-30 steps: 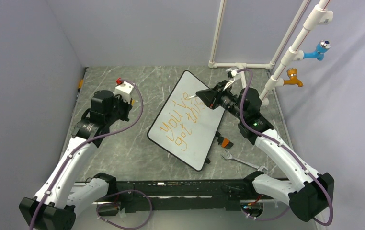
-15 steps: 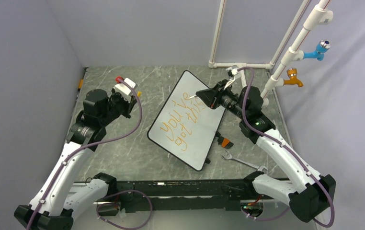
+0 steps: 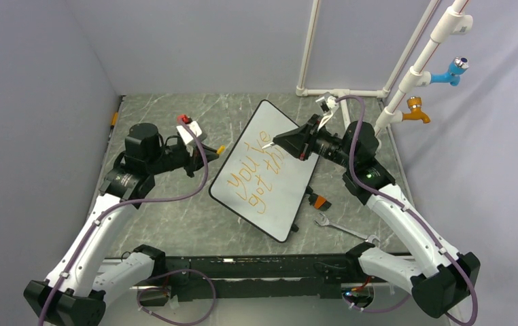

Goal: Write a sentence on the whiteboard
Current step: Insert the whiteboard marker without the cap into the pen cap.

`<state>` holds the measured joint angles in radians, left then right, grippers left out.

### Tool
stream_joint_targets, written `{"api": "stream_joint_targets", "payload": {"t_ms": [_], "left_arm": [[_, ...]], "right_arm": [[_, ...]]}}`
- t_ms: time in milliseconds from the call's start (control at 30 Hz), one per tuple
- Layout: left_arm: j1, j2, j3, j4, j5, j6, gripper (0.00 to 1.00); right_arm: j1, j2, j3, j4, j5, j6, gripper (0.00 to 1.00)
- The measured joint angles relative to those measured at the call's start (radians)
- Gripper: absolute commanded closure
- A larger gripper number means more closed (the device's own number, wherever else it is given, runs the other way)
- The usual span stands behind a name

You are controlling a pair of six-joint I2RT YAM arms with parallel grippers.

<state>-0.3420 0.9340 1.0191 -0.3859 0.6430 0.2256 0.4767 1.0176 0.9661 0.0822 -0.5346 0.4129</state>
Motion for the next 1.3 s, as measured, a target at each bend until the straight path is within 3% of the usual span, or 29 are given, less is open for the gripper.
{"api": "stream_joint_targets", "payload": {"t_ms": [367,900,1300], "left_arm": [[0.000,0.024,-0.002,0.000,0.193,0.021,1.00],[0.000,0.026,-0.020,0.007,0.224,0.023,1.00],[0.000,0.026,-0.028,0.006,0.225,0.024,1.00]], "right_arm": [[0.031,0.090,0.069,0.060,-0.127,0.038,1.00],[0.173,0.208,0.132,0.100,-0.151,0.038,1.00],[0.193,0.235,0.156,0.102,-0.128,0.023,1.00]]}}
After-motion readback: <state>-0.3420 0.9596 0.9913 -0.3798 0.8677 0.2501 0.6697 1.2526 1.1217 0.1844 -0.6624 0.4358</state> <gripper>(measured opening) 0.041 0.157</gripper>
